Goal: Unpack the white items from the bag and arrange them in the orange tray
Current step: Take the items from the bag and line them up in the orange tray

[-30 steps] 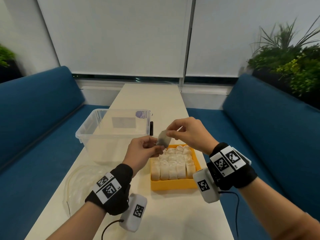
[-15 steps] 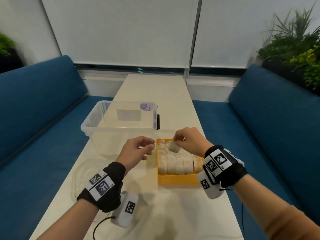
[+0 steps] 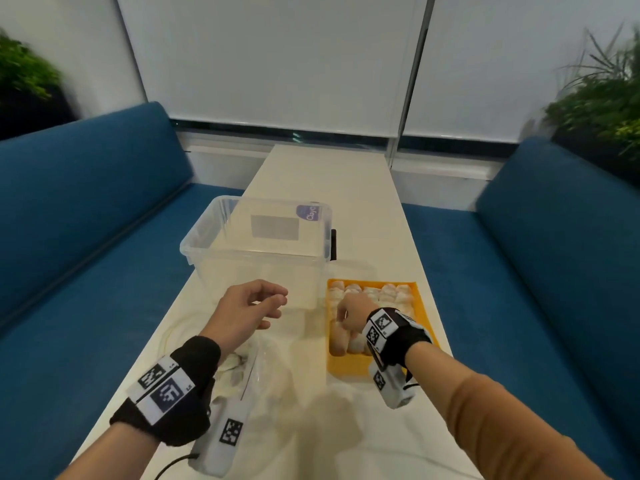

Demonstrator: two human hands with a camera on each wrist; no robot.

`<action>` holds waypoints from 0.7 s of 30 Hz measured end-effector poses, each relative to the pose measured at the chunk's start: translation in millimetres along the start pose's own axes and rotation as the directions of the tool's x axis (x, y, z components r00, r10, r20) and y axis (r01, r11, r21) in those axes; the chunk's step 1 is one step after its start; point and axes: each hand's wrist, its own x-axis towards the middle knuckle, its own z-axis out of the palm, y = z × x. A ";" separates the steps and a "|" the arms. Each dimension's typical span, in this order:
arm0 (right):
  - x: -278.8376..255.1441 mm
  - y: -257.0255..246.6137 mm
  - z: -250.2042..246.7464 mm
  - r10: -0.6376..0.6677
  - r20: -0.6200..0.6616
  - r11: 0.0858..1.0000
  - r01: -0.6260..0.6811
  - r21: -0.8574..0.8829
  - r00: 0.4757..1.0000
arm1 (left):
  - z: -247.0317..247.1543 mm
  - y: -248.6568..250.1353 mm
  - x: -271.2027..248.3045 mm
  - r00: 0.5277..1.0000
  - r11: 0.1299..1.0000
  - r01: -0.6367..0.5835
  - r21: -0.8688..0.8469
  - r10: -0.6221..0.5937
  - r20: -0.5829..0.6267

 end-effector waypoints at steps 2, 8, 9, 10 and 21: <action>2.9 1.1 3.4 0.004 -0.007 1.000 -0.004 0.012 1.000 | -2.7 -2.3 -2.0 1.000 1.000 0.012 -0.006 -0.012 -0.005; 0.3 3.9 -1.3 0.026 -0.060 0.996 -0.021 0.088 0.998 | -12.7 -11.3 -7.5 0.999 1.000 0.030 0.003 -0.030 -0.012; -3.0 3.6 -5.8 0.038 -0.092 0.991 -0.025 0.135 0.995 | -17.5 -14.0 -9.3 0.999 0.999 0.038 0.010 -0.038 -0.022; -7.6 1.9 -11.1 0.047 -0.131 0.983 -0.022 0.180 0.990 | -23.6 -17.3 -10.4 0.998 0.999 0.047 0.017 -0.046 -0.037; -60.6 -126.1 24.8 -0.141 -0.267 0.855 0.253 0.453 0.953 | -81.3 -81.9 -22.7 0.939 0.822 0.052 0.567 0.153 -0.307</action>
